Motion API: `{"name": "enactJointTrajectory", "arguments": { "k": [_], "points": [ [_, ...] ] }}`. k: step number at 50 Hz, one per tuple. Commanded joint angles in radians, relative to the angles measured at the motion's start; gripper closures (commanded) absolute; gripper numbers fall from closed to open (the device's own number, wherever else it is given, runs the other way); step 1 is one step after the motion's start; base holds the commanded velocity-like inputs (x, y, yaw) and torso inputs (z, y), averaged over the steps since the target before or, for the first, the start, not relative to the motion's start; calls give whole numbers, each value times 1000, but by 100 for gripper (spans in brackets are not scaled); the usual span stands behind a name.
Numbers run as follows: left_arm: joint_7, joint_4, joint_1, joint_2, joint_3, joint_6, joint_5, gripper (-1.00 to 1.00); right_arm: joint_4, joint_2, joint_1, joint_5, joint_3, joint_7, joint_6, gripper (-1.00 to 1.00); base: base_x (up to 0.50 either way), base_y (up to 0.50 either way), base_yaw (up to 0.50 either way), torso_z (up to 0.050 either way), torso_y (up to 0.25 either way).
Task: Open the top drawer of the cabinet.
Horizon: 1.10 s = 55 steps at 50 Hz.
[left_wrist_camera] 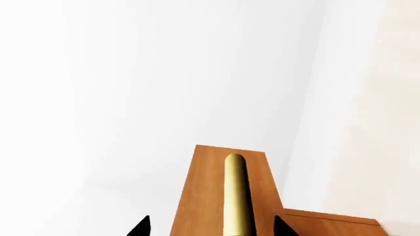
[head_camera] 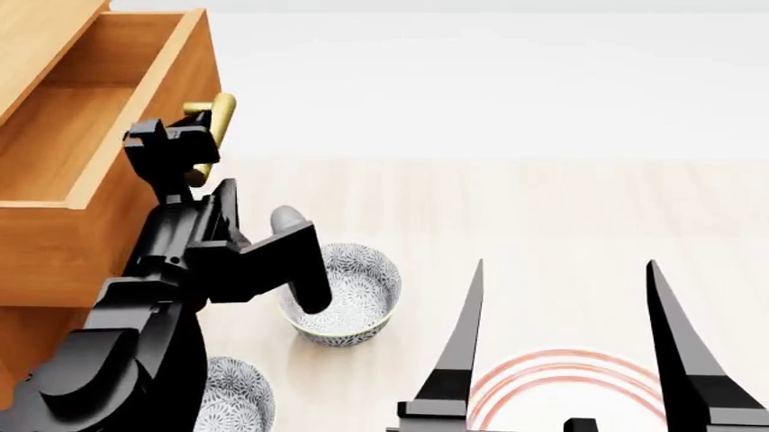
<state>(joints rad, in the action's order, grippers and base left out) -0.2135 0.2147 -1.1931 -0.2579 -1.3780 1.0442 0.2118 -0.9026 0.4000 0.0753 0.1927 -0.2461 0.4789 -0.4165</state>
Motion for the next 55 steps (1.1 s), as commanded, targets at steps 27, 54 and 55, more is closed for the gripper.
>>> {"name": "enactJointTrajectory", "arguments": {
  "k": [27, 54, 55],
  "points": [
    [84, -557, 81, 43, 629, 103, -258, -100, -3, 11, 5, 8, -10, 12, 2, -100, 0, 0, 0, 0, 0],
    [95, -448, -176, 174, 952, 526, -399, -100, -1, 17, 13, 10, -24, 21, -2, -100, 0, 0, 0, 0, 0],
    [77, -435, -184, 173, 968, 526, -438, -100, -1, 18, 12, 11, -23, 21, -1, -100, 0, 0, 0, 0, 0]
  ]
}}
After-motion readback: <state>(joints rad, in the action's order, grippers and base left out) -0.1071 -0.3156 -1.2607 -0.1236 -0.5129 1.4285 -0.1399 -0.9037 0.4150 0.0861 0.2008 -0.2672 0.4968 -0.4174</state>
